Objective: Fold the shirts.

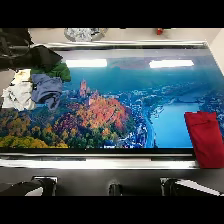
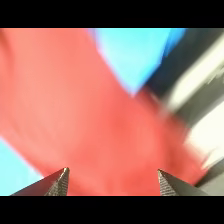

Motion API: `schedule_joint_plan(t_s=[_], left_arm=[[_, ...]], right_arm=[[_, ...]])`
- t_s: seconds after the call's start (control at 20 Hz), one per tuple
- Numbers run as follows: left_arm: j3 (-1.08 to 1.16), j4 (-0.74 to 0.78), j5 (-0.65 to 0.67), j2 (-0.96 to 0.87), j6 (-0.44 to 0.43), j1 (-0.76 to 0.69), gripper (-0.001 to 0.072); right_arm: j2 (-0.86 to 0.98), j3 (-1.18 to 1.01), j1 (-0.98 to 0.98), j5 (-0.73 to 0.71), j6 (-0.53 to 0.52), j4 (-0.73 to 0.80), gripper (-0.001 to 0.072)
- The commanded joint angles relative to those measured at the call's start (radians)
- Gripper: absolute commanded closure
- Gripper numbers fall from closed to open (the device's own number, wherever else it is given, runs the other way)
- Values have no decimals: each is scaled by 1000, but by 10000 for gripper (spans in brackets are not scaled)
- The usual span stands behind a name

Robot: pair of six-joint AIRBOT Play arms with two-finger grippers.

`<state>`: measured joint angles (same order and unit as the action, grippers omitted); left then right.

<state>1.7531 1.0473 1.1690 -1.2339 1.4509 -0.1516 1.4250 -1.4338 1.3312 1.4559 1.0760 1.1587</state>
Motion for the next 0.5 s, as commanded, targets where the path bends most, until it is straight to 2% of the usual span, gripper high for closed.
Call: schedule_joint_plan(t_s=[0.0, 0.1, 0.15, 0.25, 0.3, 0.35, 0.4, 0.45], left_arm=[[1, 16, -63, -2, 0, 0, 680], [1, 103, -80, -16, 13, -10, 681], [1, 198, -63, -32, 54, -25, 681], [1, 479, 48, -86, 148, -63, 680], [0, 601, 136, -125, 180, -77, 676], [-10, 645, 218, -161, 184, -76, 580], [-44, 632, 292, -188, 193, -68, 309], [-114, 591, 336, -196, 200, -64, 126]], right_arm=[[-19, -378, -90, -214, -12, -82, 90], [-19, -529, -261, -285, -154, -78, 90], [-19, -560, -366, -278, -192, -64, 90], [-5, -560, -620, -144, -167, 43, 90], [17, -557, -743, -42, -98, 145, 90], [45, -535, -866, 64, -51, 240, 112], [70, -496, -958, 154, -33, 276, 128], [94, -438, -1036, 240, -26, 264, 153]])
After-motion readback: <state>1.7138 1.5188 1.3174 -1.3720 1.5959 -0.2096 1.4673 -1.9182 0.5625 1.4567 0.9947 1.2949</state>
